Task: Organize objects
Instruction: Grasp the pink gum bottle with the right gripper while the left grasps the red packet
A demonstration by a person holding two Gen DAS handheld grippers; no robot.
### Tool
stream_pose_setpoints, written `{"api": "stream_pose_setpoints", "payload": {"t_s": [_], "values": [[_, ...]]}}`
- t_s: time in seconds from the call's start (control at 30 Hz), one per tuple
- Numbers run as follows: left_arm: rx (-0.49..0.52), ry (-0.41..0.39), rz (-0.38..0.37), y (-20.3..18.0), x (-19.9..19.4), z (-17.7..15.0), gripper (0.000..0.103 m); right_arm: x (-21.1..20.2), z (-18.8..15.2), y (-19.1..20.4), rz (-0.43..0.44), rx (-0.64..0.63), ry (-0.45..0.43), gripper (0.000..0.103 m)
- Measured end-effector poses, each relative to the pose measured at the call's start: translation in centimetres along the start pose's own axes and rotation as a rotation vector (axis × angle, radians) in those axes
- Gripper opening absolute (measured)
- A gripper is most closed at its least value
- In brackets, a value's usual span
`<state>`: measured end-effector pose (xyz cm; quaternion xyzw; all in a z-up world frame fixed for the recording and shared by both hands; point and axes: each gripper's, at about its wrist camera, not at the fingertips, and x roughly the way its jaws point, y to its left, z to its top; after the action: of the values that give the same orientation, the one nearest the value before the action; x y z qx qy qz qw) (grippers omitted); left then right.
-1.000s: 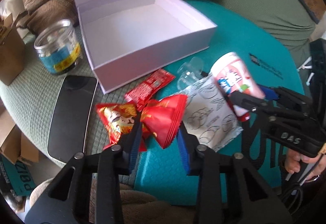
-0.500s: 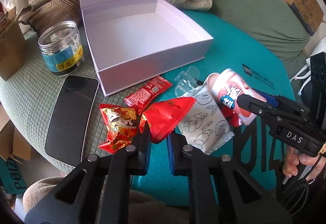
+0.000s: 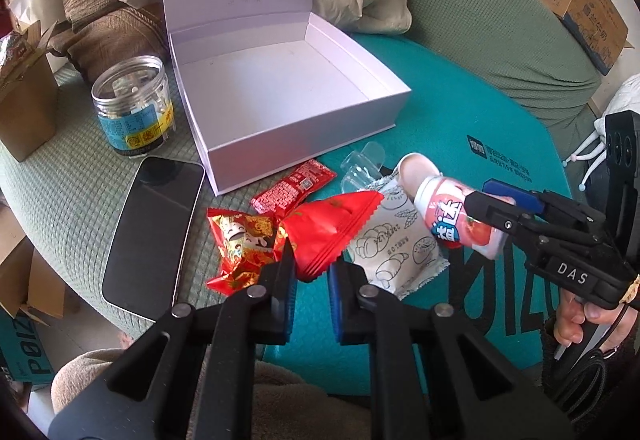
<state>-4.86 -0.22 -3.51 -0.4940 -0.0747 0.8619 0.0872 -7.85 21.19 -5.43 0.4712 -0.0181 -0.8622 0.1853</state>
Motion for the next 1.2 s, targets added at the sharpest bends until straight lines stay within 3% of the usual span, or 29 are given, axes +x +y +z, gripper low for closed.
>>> {"api": "stream_pose_setpoints", "payload": {"t_s": [0.27, 0.47, 0.8, 1.2], "values": [[0.009, 0.033, 0.013, 0.0, 0.8, -0.6, 0.013, 2.2, -1.2, -0.7, -0.053, 0.017, 0.119, 0.045], [0.018, 0.055, 0.021, 0.0, 1.4, -0.7, 0.013, 3.5, -1.6, -1.4, -0.045, 0.042, 0.185, 0.05], [0.014, 0.06, 0.01, -0.1, 1.1, -0.4, 0.013, 0.9, -0.9, -0.1, -0.025, -0.033, 0.094, 0.048], [0.035, -0.018, 0.037, -1.4, -3.5, -0.2, 0.013, -3.6, -0.9, 1.6, 0.016, -0.065, -0.005, 0.048]]}}
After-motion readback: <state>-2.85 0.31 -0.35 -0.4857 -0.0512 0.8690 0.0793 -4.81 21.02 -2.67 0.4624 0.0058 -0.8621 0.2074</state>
